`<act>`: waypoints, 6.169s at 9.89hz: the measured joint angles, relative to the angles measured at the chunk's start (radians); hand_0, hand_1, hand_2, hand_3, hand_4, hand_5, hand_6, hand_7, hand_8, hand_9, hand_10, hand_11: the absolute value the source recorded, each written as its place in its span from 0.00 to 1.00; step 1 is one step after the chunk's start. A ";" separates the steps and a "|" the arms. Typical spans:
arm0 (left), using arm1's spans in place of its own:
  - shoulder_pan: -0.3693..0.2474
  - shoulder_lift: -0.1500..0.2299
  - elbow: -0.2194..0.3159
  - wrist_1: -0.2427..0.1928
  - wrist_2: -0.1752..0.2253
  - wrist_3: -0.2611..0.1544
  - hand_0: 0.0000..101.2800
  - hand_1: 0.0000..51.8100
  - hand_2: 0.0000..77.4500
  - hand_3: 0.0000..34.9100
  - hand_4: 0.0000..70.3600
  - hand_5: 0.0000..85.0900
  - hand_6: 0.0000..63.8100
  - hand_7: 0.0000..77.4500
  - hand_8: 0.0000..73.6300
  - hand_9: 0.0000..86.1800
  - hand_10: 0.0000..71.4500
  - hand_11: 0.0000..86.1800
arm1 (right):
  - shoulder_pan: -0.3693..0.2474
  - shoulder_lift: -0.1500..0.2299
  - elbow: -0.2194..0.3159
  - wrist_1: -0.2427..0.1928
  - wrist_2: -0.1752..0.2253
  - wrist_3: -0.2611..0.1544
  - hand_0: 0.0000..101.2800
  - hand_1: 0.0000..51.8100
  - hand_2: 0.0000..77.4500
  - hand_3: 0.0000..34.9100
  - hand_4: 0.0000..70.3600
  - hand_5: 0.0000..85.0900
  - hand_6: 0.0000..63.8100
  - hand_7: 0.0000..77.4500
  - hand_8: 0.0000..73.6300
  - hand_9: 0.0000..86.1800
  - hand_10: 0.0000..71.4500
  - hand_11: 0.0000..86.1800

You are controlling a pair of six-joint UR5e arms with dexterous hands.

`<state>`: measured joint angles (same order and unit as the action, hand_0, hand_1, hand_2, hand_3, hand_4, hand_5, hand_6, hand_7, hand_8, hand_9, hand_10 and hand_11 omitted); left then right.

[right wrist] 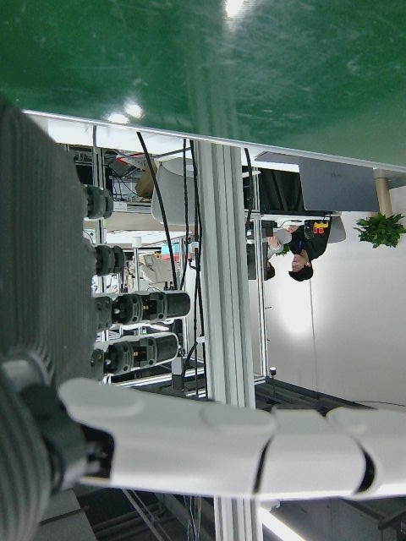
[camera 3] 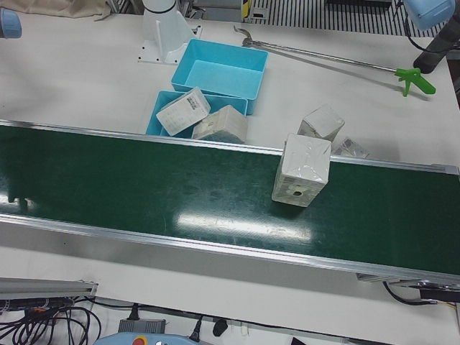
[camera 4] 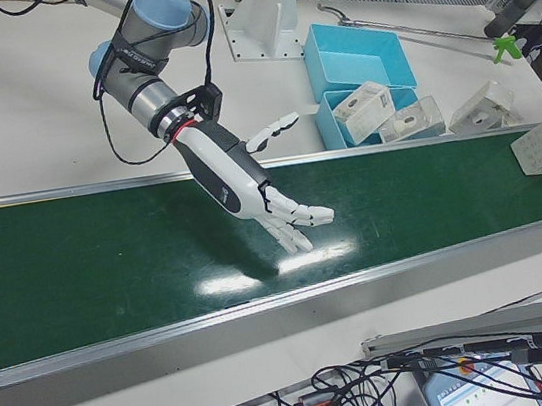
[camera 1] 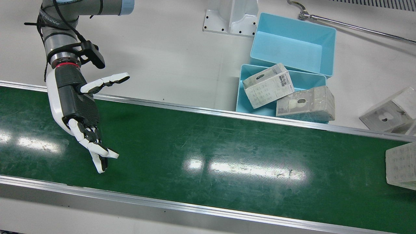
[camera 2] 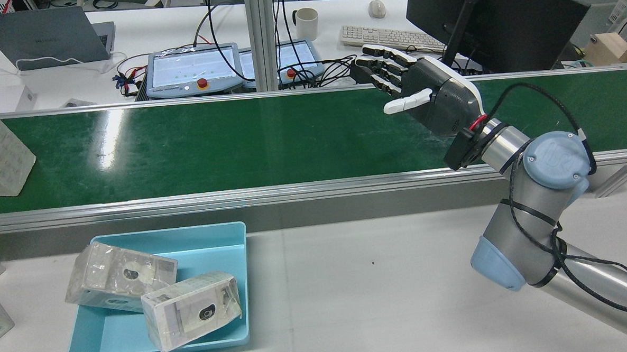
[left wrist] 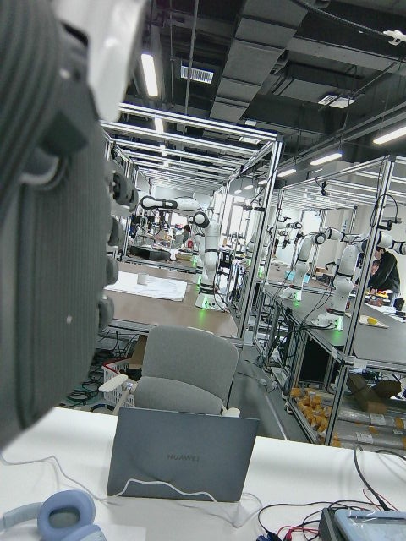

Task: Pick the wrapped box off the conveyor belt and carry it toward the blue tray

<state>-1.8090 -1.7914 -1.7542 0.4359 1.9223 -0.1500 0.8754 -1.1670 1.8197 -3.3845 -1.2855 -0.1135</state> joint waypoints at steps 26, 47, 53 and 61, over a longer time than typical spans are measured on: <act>0.000 0.000 0.000 0.000 0.000 0.000 0.00 0.00 0.01 0.00 0.00 0.01 0.00 0.01 0.01 0.00 0.00 0.00 | -0.007 0.001 -0.011 0.008 0.000 0.011 0.47 0.25 0.16 0.27 0.15 0.23 0.10 0.29 0.04 0.08 0.03 0.04; 0.000 0.000 0.000 0.000 0.000 0.000 0.00 0.00 0.01 0.00 0.00 0.01 0.00 0.01 0.01 0.00 0.01 0.00 | -0.013 0.008 -0.001 0.008 0.000 0.010 0.47 0.27 0.16 0.34 0.19 0.24 0.12 0.32 0.04 0.08 0.02 0.04; 0.000 0.000 0.000 0.000 0.000 0.000 0.00 0.00 0.01 0.00 0.00 0.01 0.00 0.01 0.01 0.00 0.01 0.01 | -0.015 0.010 0.000 0.009 0.000 0.010 0.47 0.27 0.16 0.37 0.21 0.24 0.13 0.34 0.04 0.08 0.02 0.04; 0.000 0.000 0.000 0.000 0.000 0.000 0.00 0.00 0.01 0.00 0.00 0.01 0.00 0.01 0.01 0.00 0.01 0.00 | -0.019 0.010 -0.001 0.010 0.000 0.007 0.47 0.27 0.16 0.37 0.19 0.24 0.12 0.32 0.04 0.08 0.02 0.04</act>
<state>-1.8089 -1.7914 -1.7541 0.4360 1.9222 -0.1500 0.8566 -1.1566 1.8187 -3.3748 -1.2855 -0.1068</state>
